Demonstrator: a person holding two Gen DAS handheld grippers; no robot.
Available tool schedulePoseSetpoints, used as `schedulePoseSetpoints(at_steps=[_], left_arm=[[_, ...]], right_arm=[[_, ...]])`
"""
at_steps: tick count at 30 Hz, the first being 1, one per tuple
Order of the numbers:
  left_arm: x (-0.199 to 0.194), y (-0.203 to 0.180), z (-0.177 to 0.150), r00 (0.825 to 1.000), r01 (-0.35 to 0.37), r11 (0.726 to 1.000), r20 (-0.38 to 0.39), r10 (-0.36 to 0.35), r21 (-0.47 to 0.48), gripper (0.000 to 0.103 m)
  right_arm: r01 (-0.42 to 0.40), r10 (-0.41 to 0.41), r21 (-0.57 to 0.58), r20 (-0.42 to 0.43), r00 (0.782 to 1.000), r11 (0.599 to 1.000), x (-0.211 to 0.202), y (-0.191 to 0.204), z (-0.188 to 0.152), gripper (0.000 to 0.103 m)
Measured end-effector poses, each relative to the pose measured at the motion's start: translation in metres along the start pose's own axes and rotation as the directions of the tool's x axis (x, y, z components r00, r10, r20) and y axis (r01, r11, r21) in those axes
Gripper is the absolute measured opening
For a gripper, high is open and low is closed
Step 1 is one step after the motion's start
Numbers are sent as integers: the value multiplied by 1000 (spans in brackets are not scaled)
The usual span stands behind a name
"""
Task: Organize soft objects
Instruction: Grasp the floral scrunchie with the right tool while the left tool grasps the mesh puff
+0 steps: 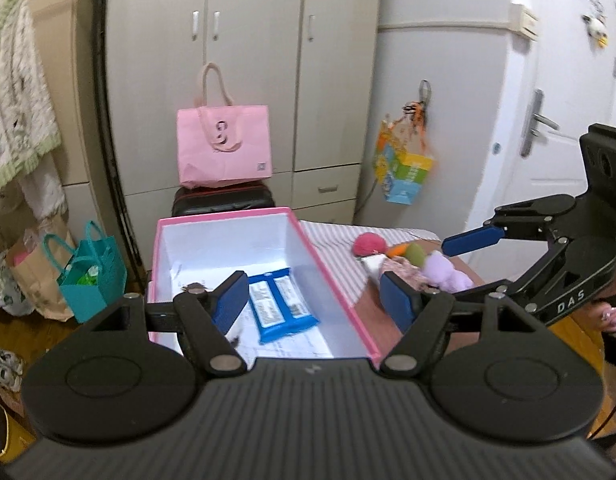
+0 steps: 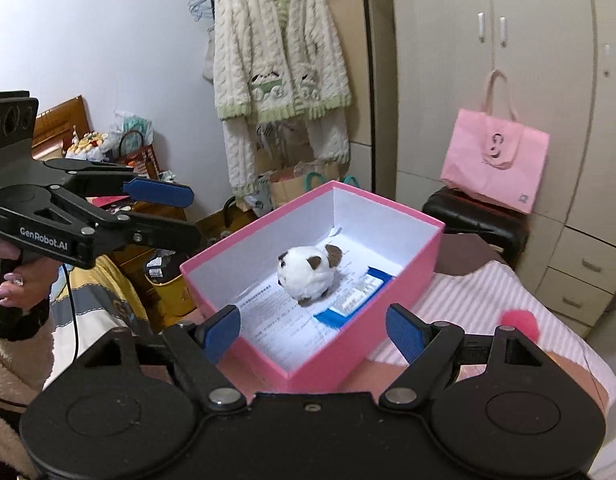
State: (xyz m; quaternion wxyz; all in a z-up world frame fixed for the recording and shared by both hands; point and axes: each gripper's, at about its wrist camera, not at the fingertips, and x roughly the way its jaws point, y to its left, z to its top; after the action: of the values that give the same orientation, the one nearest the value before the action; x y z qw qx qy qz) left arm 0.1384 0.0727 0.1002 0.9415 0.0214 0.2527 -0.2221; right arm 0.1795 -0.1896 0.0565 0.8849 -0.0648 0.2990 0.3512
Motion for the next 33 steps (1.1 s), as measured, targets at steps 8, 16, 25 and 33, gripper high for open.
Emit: schedulePoseSetpoints(at_steps=[8, 16, 25, 33], left_arm=[[5, -43, -19, 995, 93, 994, -50, -91, 49, 72], [33, -84, -48, 979, 175, 981, -121, -165, 81, 72], [80, -108, -79, 962, 214, 975, -187, -198, 66, 72], [107, -120, -105, 967, 176, 981, -199, -159, 75, 72]], right_arm=[[76, -78, 61, 28, 997, 995, -50, -13, -48, 84], [111, -111, 110, -6, 994, 988, -60, -34, -87, 83], [126, -127, 88, 7, 992, 988, -43, -47, -105, 83], [131, -135, 66, 70, 988, 989, -8, -73, -120, 83]])
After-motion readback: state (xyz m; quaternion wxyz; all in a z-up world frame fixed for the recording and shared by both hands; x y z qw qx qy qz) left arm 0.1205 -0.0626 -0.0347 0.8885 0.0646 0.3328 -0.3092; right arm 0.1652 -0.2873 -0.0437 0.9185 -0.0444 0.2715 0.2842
